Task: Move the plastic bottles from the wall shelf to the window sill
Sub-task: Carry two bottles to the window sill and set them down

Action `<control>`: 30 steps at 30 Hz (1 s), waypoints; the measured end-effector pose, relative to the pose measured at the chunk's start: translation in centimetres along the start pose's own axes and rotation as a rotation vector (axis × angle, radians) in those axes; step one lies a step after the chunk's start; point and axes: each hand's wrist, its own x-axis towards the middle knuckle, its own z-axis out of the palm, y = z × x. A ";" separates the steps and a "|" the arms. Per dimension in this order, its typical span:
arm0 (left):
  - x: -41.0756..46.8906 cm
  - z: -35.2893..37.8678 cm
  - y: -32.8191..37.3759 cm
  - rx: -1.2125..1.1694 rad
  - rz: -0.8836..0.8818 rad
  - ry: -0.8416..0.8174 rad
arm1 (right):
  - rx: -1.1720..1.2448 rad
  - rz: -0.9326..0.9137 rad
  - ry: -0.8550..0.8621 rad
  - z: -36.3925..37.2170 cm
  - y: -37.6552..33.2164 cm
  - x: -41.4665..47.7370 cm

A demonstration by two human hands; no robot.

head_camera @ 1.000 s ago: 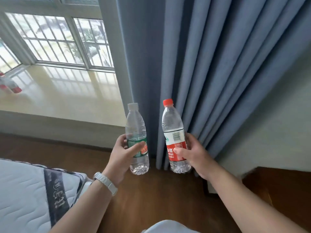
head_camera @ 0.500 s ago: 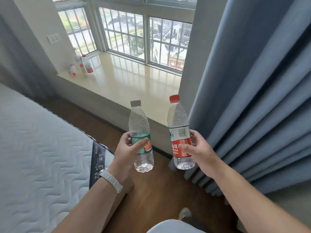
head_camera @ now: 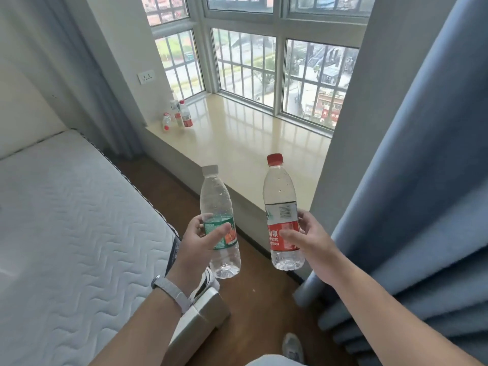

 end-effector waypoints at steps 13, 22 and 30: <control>7.4 7.6 2.4 -0.001 0.074 0.091 | -0.099 -0.063 -0.136 -6.2 -5.1 12.2; 11.9 4.6 4.1 -0.029 0.102 0.217 | -0.102 -0.051 -0.179 -3.4 -7.9 18.4; 21.1 1.6 5.9 -0.100 0.125 0.229 | -0.194 -0.045 -0.157 -0.5 -9.6 26.4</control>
